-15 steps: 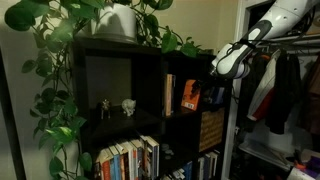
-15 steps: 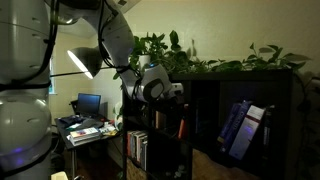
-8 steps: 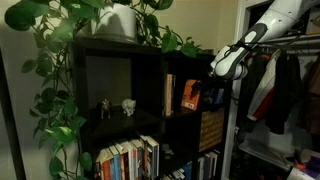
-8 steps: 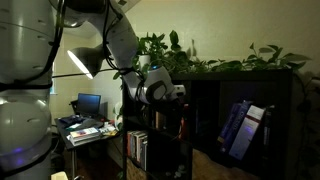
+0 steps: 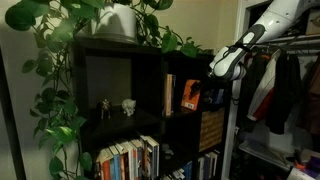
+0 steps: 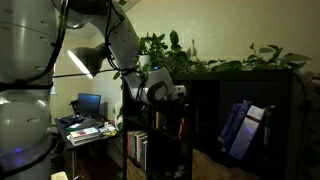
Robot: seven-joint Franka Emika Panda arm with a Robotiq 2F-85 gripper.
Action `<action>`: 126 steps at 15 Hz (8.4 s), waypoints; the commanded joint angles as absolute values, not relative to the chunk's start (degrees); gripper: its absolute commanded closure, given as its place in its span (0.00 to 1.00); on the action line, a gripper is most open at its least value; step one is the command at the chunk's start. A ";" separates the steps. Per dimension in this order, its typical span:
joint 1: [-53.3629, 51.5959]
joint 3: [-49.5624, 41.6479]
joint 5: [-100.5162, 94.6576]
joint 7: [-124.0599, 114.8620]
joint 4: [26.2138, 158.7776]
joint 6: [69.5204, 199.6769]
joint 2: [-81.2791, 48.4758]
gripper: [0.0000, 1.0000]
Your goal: Move the orange book to the right shelf
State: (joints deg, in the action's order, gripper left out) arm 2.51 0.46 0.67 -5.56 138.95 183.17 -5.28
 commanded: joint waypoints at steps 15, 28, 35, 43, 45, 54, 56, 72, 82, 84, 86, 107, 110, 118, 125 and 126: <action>2.08 -0.19 1.82 -4.91 140.17 186.18 -4.30 0.00; 2.22 -1.04 2.06 -5.09 140.36 186.19 -4.55 0.38; 2.23 -1.11 2.14 -4.99 141.00 186.92 -4.57 0.69; 2.25 -1.37 2.16 -4.93 141.78 187.09 -4.30 0.90; 2.24 -1.36 2.14 -4.89 142.17 187.13 -3.96 0.90; 2.56 -1.76 1.85 -4.41 144.58 187.25 -2.29 0.90; 2.71 -2.02 1.66 -4.14 144.89 186.93 -1.83 0.90; 3.57 -3.79 0.96 -1.90 147.09 185.31 0.79 0.90; 4.10 -4.46 0.50 -0.02 150.26 184.78 3.88 0.90; 4.32 -4.67 0.49 0.27 150.90 184.88 4.44 0.90; 4.54 -4.84 0.62 0.24 151.54 184.82 5.27 0.90; 12.03 -0.33 -2.55 -0.94 153.54 183.50 8.74 0.90; 12.10 0.53 -2.67 -1.12 155.32 182.24 11.37 0.90; 12.25 2.70 -3.53 -1.37 158.06 177.09 16.36 0.90; 13.55 3.26 -3.60 -1.58 159.15 175.94 18.61 0.90; 13.99 3.37 -3.66 -1.63 159.20 175.79 18.83 0.90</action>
